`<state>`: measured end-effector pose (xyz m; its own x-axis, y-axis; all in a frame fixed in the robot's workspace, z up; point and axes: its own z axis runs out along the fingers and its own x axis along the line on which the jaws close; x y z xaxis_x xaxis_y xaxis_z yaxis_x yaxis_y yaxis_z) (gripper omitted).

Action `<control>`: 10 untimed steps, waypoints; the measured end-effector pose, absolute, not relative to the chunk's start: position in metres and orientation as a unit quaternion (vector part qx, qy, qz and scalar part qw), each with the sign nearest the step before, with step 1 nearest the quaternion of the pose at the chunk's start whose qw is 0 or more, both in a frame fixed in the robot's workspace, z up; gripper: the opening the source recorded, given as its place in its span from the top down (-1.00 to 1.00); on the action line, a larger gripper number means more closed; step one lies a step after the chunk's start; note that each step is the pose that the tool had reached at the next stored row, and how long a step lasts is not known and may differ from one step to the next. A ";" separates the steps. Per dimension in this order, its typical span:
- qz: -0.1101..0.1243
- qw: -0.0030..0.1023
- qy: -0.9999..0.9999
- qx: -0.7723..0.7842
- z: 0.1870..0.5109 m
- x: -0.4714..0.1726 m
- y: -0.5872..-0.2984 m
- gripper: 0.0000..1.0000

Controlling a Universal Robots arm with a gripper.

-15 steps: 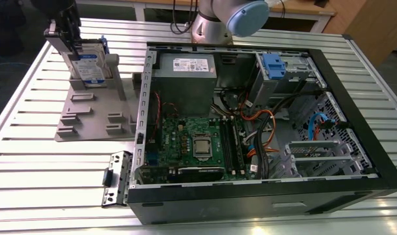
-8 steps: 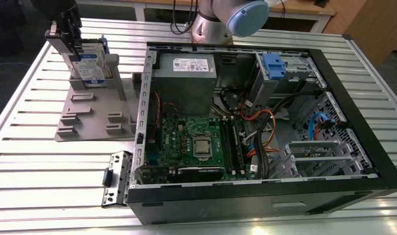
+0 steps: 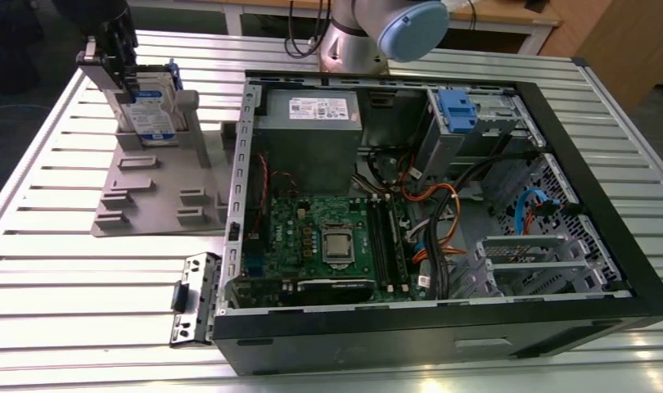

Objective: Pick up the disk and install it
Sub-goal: 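Pick up the disk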

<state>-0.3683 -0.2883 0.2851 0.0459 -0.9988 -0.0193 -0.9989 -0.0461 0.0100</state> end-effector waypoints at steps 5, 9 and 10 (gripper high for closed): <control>0.009 0.002 0.691 -0.723 0.285 -0.368 -0.283 -0.06; 0.009 0.002 0.691 -0.723 0.285 -0.368 -0.283 -0.06; 0.009 0.002 0.691 -0.723 0.285 -0.368 -0.283 -0.06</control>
<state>-0.3683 -0.2831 0.2850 0.0461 -0.9988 -0.0153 -0.9989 -0.0462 0.0101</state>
